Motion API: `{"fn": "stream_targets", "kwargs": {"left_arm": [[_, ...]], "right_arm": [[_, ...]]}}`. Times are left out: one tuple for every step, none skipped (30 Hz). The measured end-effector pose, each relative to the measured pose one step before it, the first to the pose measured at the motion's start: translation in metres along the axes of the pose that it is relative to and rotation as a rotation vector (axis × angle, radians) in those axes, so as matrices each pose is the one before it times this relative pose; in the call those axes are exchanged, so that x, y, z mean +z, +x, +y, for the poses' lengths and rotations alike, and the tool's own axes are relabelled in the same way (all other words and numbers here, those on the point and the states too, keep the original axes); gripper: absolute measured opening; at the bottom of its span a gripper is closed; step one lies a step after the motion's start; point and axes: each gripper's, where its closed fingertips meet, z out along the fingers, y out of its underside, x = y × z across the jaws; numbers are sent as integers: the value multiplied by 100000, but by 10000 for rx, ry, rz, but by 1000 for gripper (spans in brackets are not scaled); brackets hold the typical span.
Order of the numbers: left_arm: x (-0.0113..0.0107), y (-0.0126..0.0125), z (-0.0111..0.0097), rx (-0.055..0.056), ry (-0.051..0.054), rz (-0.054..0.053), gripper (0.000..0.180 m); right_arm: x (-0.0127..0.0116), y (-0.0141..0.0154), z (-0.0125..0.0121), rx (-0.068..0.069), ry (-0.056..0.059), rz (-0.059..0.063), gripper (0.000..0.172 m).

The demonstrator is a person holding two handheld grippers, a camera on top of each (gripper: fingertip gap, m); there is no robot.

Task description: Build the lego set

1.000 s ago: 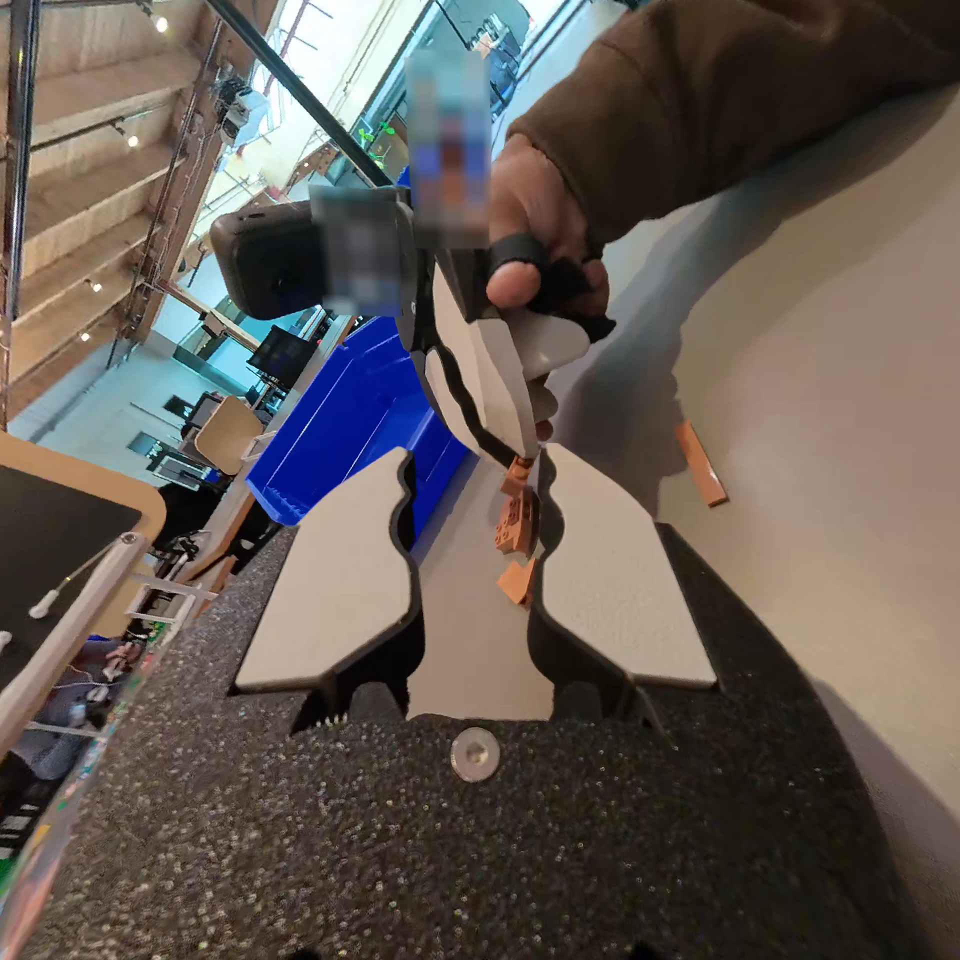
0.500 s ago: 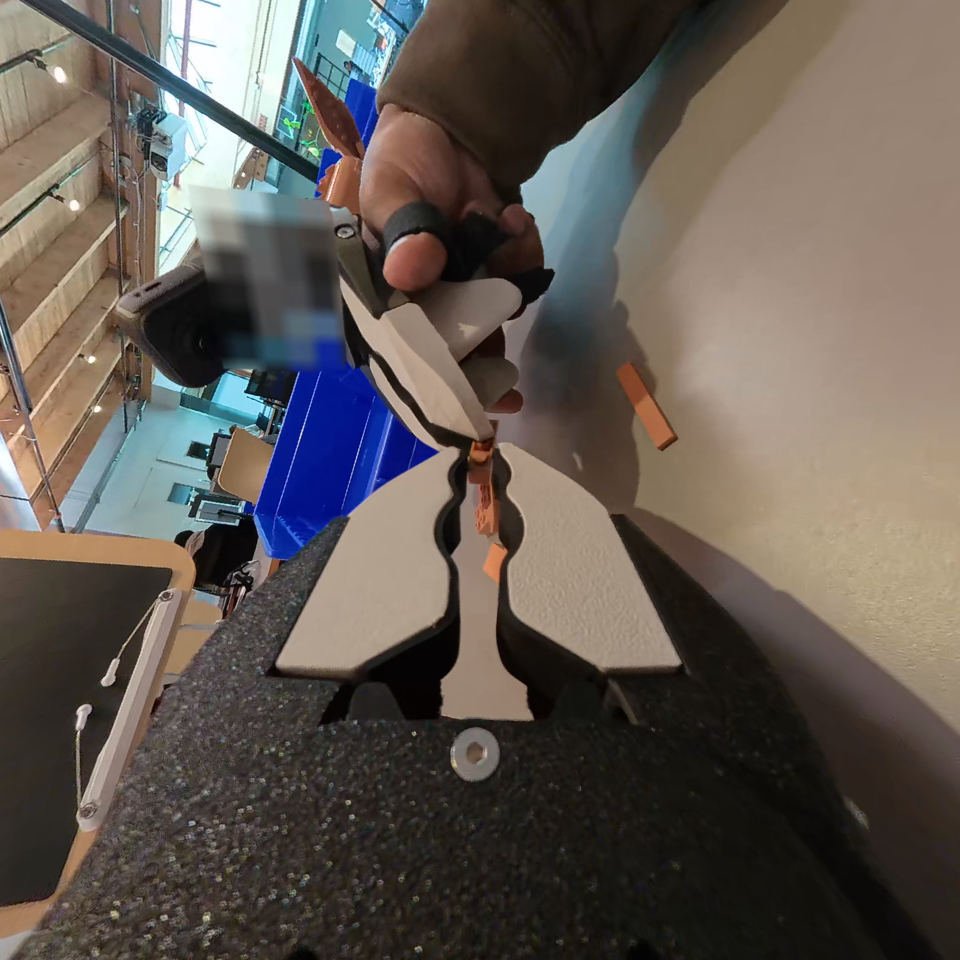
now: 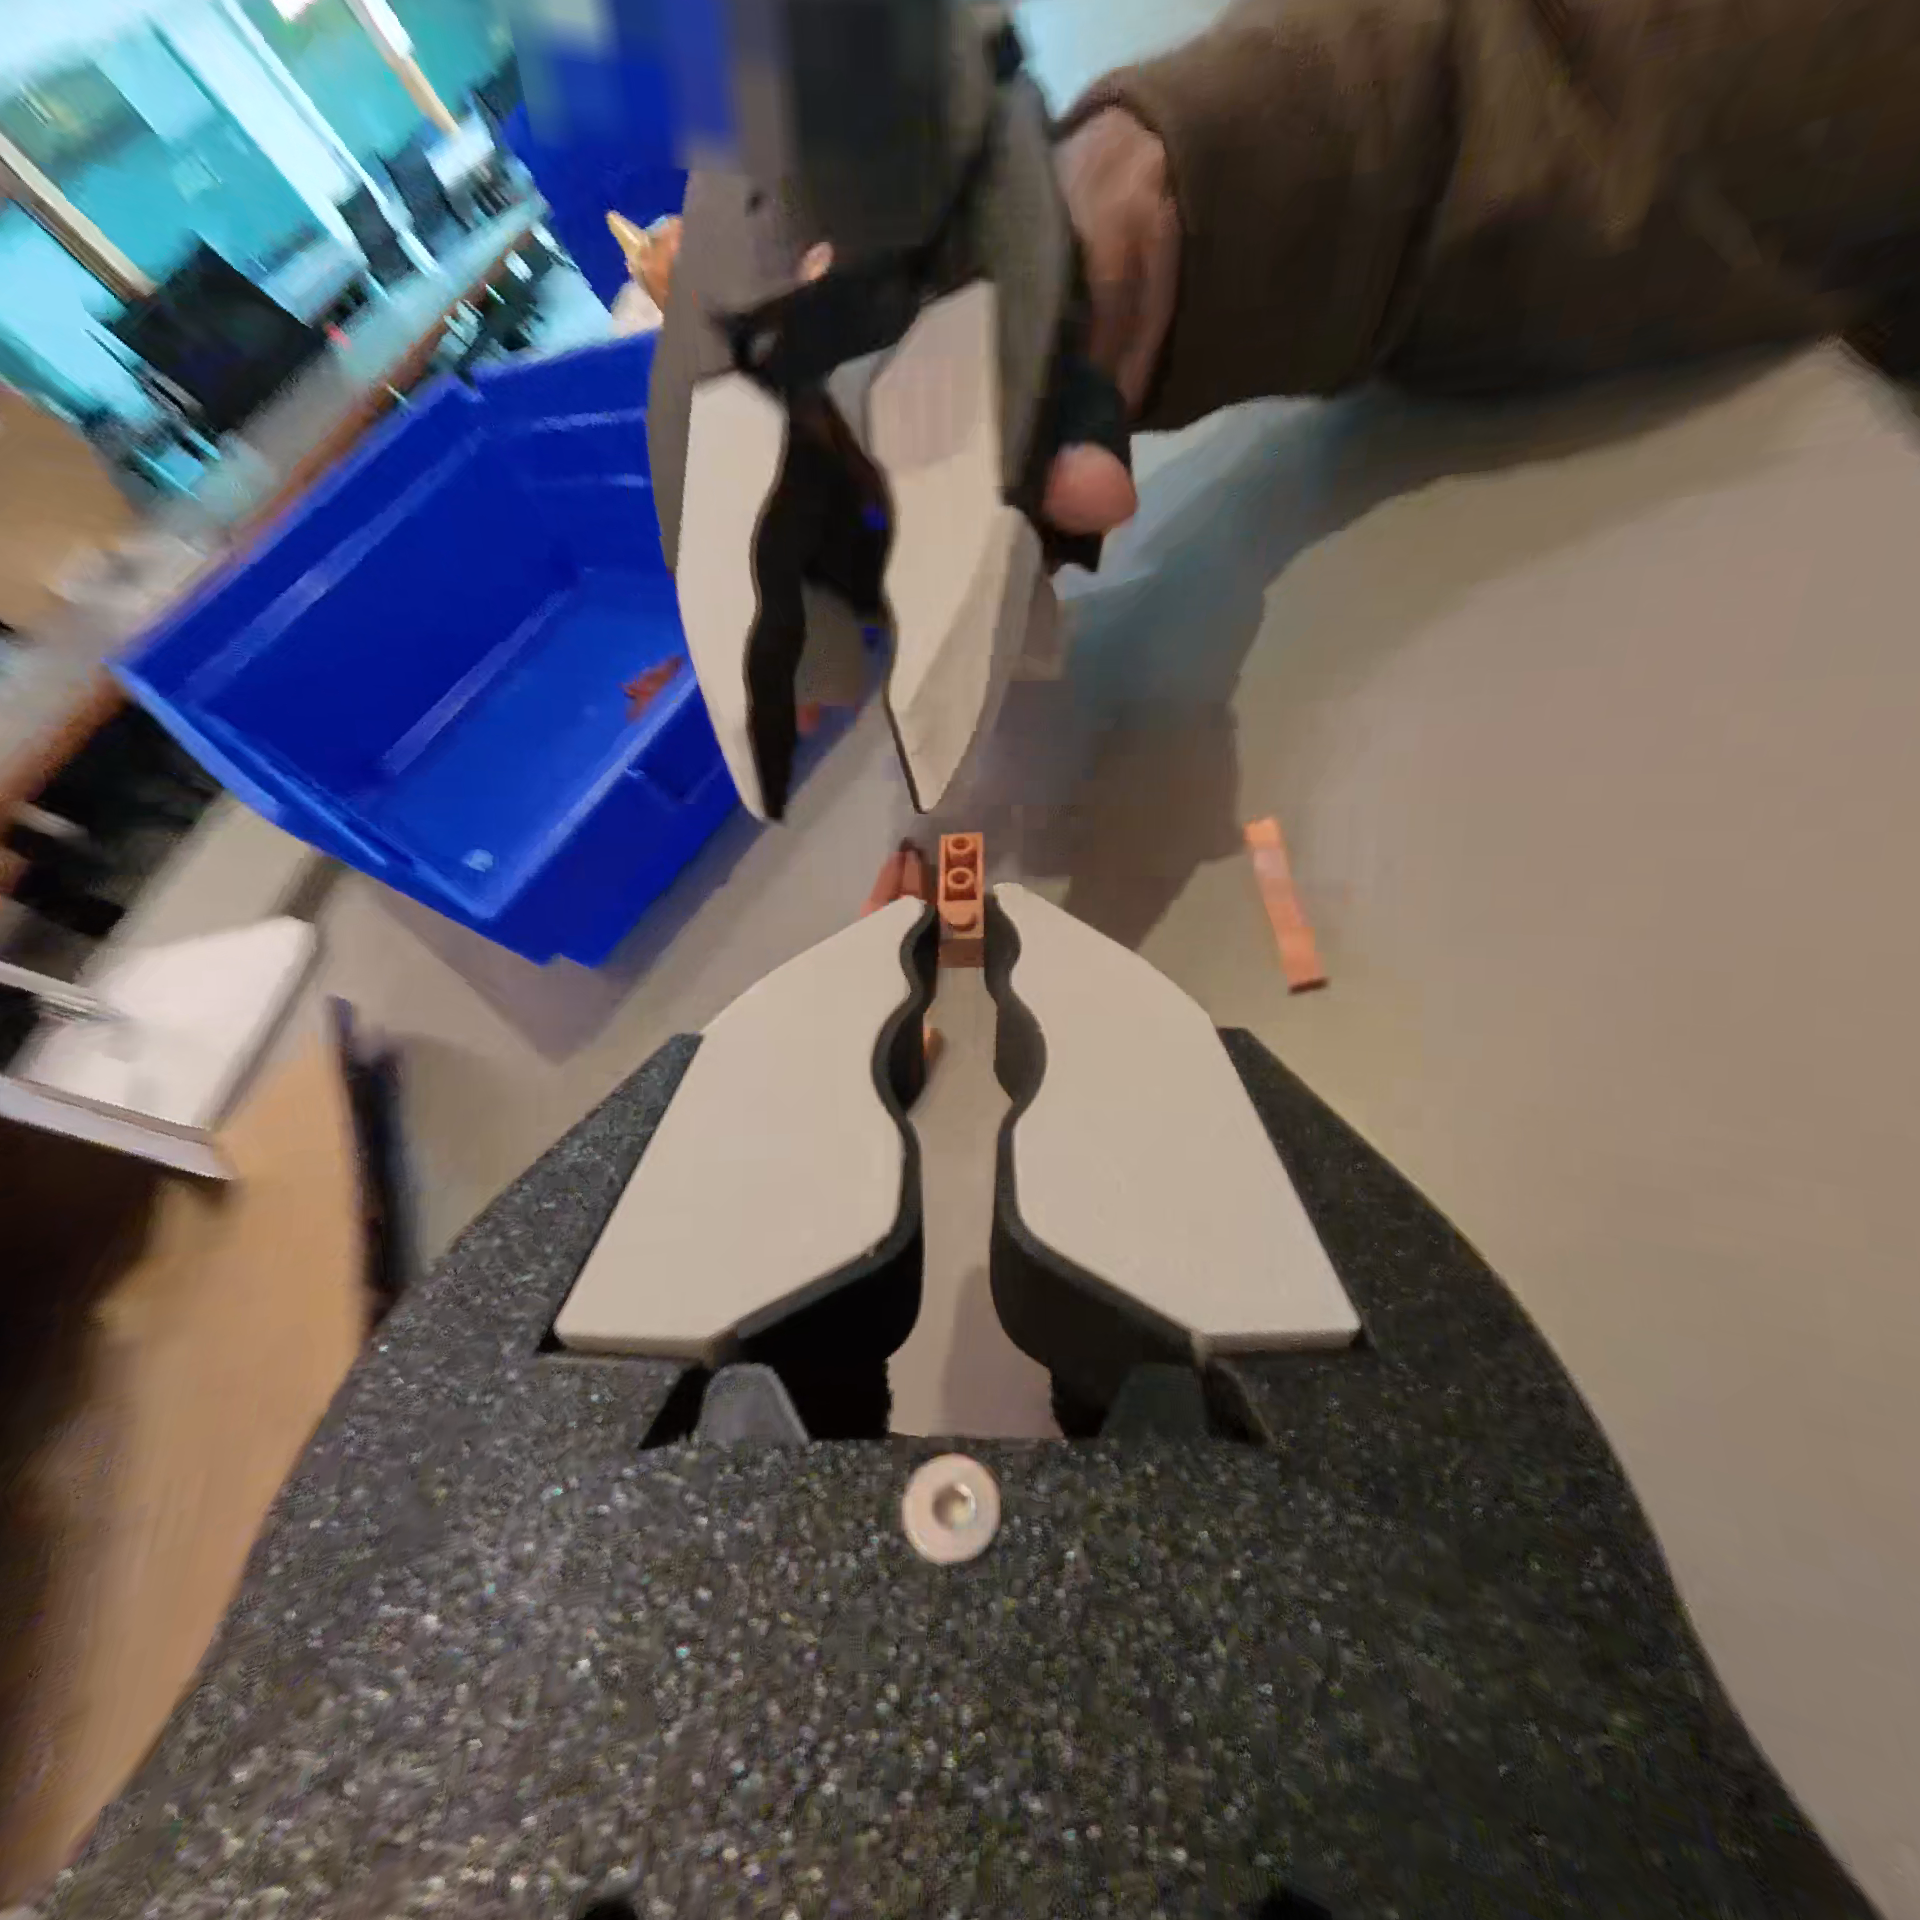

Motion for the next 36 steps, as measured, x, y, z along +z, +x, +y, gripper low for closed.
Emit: {"fn": "stream_targets", "kwargs": {"left_arm": [[-10, -62, -33, -881, 43, 251, 8], [-4, -46, -28, -796, 68, 231, 8], [9, 264, 73, -809, 13, 454, 8], [10, 110, 190, -853, -30, 369, 8], [-20, -66, 214, -749, -27, 244, 7], [-45, -18, 238, -641, -37, 250, 8], [-64, -65, 162, -605, -12, 201, 8], [-81, -33, 59, -579, 37, 204, 8], [-75, 100, -25, -468, 69, 262, 7], [-63, 111, -61, -381, 76, 230, 7], [-29, 124, -48, -310, 50, 195, 7], [-3, 147, -27, -239, 32, 190, 7], [11, 92, -17, -182, 23, 120, 7], [24, -13, 30, -142, -15, 39, 7], [34, 12, 58, -112, -32, 48, 7], [35, -2, 39, -119, -13, 48, 7], [29, -52, 53, -139, -19, 21, 7], [34, -112, 27, -129, -2, -14, 7], [16, -16, -52, -72, 57, 44, 7], [28, 78, -81, -62, 62, 82, 7], [16, -12, -34, -76, 23, 16, 7], [44, -111, 54, -39, -29, -50, 8], [1, -165, 47, -29, -11, -96, 7], [15, -160, 22, -36, 18, -78, 7], [14, -110, 15, -49, 17, -36, 7], [13, -69, -46, -12, 53, -31, 8], [20, -27, -97, 33, 69, -26, 8], [10, -41, -133, 47, 87, -49, 8], [-23, -39, -169, 81, 95, -41, 8], [-98, -55, -213, 159, 129, -62, 10], [-176, -144, -274, 222, 169, -141, 14], [-227, -345, -284, 271, 164, -272, 20], [-246, -503, -167, 327, 73, -387, 27], [-213, -511, -3, 395, -36, -376, 32], [-134, -431, 129, 414, -110, -301, 35], [-25, -366, 287, 375, -165, -232, 38]], "right_arm": [[-275, 170, 225, -1293, -143, 631, 33], [-166, 78, 251, -1249, -199, 558, 32], [-90, -208, -34, -1047, -17, 347, 32], [-7, -196, -132, -846, 0, 270, 31], [67, -22, -188, -705, -33, 315, 33], [84, -105, -361, -453, 63, 152, 33], [114, -189, -321, -248, 48, 20, 33], [150, -147, -219, -249, -17, 44, 33], [180, -187, -116, -334, -68, 65, 33], [215, -274, -49, -372, -103, 26, 32], [238, -263, -55, -358, -111, 50, 32], [242, -246, -82, -322, -97, 31, 30], [220, -282, -125, -250, -62, -21, 26], [187, -91, -213, -172, 3, 76, 24], [152, -63, -299, -133, 71, 70, 22], [110, -76, -332, -92, 105, 54, 19], [93, -27, -334, -76, 112, 85, 17], [81, -75, -319, -69, 113, 50, 16], [109, -116, -216, -61, 57, 22, 14], [151, -128, -105, -72, -13, 12, 13], [142, -63, -40, -106, -39, 63, 12], [130, 14, 66, -125, -96, 96, 10], [118, -19, 164, -102, -133, 50, 10], [95, -10, 114, -47, -99, 32, 10], [53, -8, 110, 1, -88, 19, 10], [37, 55, 117, 6, -79, 54, 10], [14, 106, 103, 15, -52, 69, 10], [-39, 132, 88, 69, -25, 56, 10], [-62, 128, 147, 130, -40, 13, 9], [-96, 137, 258, 156, -73, 4, 9], [-132, 148, 296, 156, -46, 13, 9], [-170, 136, 299, 186, -9, 0, 9], [-183, 34, 332, 246, 2, -64, 9], [-177, -26, 336, 260, 6, -97, 9], [-197, -14, 363, 212, 6, -61, 9], [-201, 26, 344, 190, 1, -28, 9]]}}
